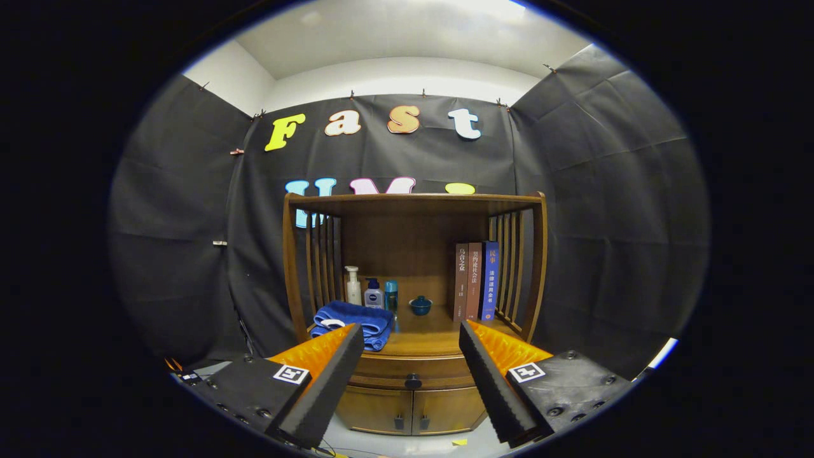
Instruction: Pull open the drawer, take out the items inside it, and place them on the countertop above the cabinet.
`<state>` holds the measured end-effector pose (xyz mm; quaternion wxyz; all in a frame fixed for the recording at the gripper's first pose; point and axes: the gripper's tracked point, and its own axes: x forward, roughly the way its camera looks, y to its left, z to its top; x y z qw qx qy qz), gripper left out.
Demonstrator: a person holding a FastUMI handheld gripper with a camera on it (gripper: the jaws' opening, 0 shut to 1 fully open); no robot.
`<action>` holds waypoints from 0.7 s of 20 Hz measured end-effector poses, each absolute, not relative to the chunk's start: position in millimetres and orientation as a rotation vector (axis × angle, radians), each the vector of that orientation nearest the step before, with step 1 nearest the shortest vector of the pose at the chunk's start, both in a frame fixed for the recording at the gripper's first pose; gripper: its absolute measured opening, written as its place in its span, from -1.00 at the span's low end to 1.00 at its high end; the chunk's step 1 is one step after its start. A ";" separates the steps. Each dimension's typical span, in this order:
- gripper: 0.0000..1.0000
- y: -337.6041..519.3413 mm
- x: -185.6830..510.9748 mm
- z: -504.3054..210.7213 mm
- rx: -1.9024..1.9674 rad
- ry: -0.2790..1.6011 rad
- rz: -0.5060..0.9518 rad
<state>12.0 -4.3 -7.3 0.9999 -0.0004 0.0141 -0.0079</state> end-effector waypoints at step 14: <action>0.97 -5.8 63.0 -95.9 0.024 0.172 -0.024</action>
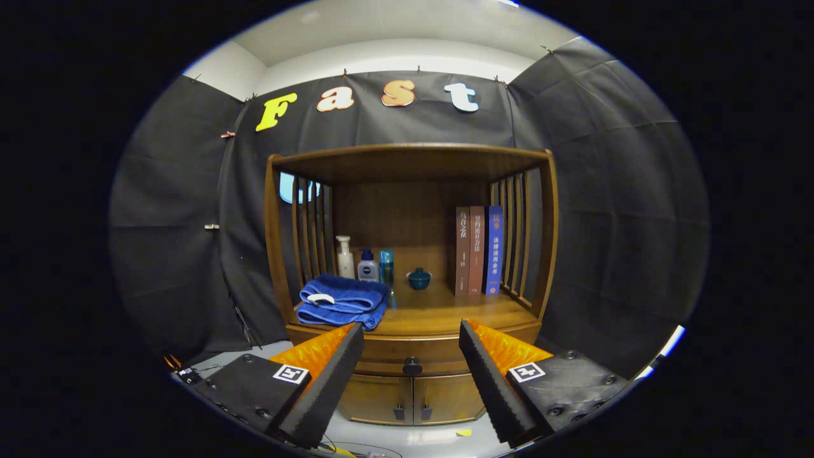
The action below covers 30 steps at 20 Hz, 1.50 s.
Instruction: Pull open the drawer, take out the items inside it, and place them on the countertop above the cabinet.
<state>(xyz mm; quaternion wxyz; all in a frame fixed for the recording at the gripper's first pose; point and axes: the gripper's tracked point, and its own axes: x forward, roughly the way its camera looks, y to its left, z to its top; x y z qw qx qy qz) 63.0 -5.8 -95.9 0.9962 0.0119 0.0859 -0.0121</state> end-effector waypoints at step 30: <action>-0.31 -14.5 197.6 -334.3 0.055 0.579 -0.035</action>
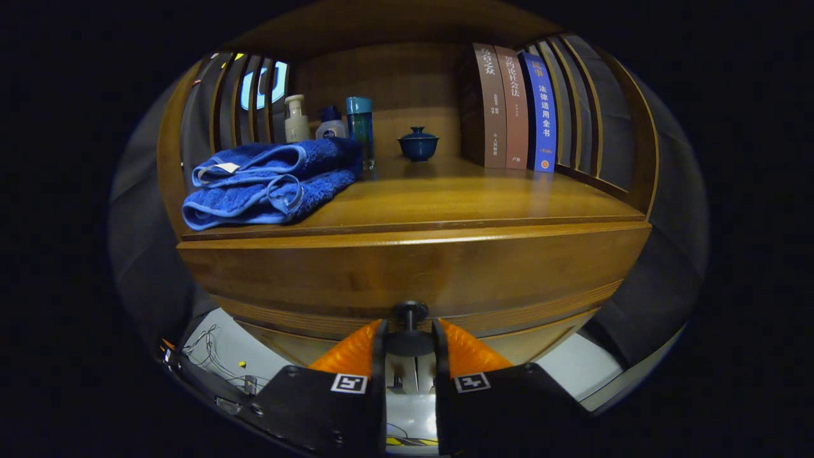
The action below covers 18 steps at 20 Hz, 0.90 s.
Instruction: Pull open the drawer, take out the items inside it, and place them on the countertop above the cabinet.
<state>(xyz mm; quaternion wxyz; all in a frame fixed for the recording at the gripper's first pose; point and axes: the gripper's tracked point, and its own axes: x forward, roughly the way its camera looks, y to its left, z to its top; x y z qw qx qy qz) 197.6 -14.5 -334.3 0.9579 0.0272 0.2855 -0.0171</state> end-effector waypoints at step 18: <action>-0.32 -13.8 101.7 -321.2 0.030 0.640 -0.013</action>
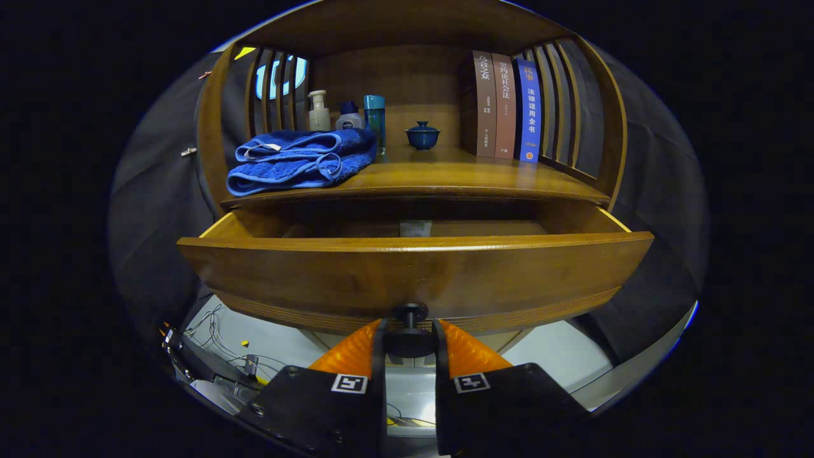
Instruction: Pull open the drawer, take out the items inside it, and place them on the countertop above the cabinet.
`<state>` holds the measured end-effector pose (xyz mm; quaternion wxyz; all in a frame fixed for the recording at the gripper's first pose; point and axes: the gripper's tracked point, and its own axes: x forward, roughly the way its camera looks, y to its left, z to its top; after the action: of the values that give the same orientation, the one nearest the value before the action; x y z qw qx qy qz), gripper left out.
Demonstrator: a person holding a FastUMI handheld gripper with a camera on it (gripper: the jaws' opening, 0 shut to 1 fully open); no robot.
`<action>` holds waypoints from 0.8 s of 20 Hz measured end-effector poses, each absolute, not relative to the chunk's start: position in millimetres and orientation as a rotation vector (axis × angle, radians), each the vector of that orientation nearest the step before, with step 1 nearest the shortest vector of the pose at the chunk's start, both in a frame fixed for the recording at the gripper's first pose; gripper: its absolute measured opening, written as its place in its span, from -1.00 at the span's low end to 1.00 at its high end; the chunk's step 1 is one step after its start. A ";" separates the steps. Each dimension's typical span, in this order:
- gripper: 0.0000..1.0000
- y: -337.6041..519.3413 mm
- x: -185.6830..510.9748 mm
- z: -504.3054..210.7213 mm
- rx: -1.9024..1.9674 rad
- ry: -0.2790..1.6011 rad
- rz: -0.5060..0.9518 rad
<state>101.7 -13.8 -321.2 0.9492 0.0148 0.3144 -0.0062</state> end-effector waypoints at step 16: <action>-0.32 -16.1 20.6 -317.2 0.058 0.699 -0.013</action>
<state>20.6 -16.1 -317.2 0.9390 0.0286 0.3425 -0.0061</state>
